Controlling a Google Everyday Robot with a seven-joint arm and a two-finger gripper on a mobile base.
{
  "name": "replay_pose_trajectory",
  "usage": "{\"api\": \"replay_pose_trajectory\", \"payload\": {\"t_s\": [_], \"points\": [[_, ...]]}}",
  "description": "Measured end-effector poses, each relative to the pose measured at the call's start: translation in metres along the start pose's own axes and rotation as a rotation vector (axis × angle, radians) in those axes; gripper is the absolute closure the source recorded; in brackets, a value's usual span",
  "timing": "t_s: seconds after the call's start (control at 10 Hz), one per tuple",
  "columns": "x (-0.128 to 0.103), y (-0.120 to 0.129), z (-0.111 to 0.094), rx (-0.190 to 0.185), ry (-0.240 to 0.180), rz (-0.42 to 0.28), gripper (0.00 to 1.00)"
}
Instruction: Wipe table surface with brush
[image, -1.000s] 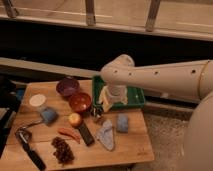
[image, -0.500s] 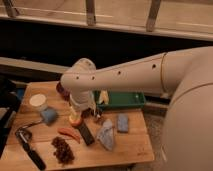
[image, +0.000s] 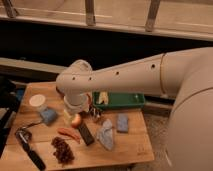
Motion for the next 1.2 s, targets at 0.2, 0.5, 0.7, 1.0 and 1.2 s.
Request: {"api": "replay_pose_trajectory", "payload": {"t_s": [0.2, 0.5, 0.7, 1.0, 1.2], "points": [[-0.016, 0.003, 0.015, -0.032, -0.002, -0.016, 0.32], [-0.061, 0.029, 0.035, -0.074, -0.011, -0.082, 0.32], [-0.089, 0.057, 0.047, -0.108, -0.027, -0.14, 0.32], [-0.119, 0.103, 0.058, -0.146, -0.06, -0.233, 0.32], [-0.131, 0.122, 0.062, -0.147, -0.071, -0.279, 0.32]]}}
